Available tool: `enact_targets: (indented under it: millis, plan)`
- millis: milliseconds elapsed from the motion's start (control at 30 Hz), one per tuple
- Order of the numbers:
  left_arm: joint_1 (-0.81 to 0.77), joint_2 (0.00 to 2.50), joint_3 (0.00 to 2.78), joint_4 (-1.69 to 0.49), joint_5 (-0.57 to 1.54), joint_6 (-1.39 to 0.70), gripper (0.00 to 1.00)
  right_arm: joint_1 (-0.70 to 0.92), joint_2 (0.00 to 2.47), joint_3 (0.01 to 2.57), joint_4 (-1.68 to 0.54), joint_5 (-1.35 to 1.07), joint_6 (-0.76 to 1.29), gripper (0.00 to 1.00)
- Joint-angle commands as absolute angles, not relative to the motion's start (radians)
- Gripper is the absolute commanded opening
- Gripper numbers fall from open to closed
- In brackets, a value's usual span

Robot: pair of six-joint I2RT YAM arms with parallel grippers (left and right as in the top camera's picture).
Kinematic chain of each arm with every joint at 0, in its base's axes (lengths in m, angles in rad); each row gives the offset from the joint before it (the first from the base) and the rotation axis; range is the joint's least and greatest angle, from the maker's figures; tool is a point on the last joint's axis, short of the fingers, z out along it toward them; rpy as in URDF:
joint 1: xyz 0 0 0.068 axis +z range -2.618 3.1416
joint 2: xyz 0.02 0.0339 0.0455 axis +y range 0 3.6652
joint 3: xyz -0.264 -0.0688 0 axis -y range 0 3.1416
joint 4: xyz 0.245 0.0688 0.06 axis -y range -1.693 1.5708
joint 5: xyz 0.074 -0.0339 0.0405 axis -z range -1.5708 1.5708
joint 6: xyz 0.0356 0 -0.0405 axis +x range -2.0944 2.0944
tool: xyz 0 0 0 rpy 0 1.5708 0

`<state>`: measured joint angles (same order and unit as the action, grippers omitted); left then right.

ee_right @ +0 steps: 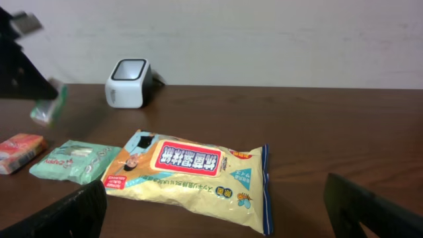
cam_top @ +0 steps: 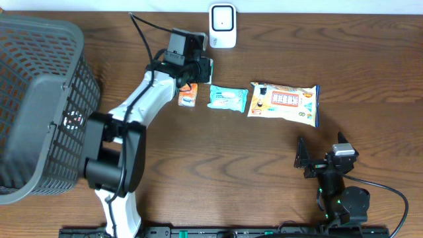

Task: Scan the item barcode
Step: 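Drop the tissue pack on the table and return the left gripper to the basket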

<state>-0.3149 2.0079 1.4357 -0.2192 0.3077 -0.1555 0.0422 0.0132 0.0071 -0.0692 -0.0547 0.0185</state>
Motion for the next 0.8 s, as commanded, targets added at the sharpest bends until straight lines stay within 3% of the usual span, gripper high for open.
enact_targets:
  millis: [0, 167, 233, 300, 533, 767]
  plan:
    - [-0.316, 2.055, 1.443, -0.2, 0.294, -0.139, 0.13, 0.039, 0.012, 0.006, -0.072, -0.055, 0.029, 0.99]
    - [-0.316, 2.081, 1.443, -0.178, 0.294, -0.139, 0.17, 0.039, 0.012, 0.006, -0.072, -0.055, 0.029, 0.99]
    - [-0.316, 2.082, 1.443, -0.172, 0.294, -0.139, 0.27, 0.039, 0.012, 0.006, -0.072, -0.055, 0.029, 0.99]
    - [-0.316, 2.081, 1.443, -0.162, 0.294, -0.139, 0.44, 0.039, 0.012, 0.006, -0.072, -0.055, 0.029, 0.99]
    - [-0.315, 2.011, 1.443, -0.155, 0.294, -0.143, 0.57, 0.039, 0.012, 0.006, -0.072, -0.055, 0.029, 0.99]
    - [-0.3, 1.771, 1.443, -0.155, 0.294, -0.142, 0.61, 0.039, 0.012, 0.006, -0.072, -0.055, 0.029, 0.99]
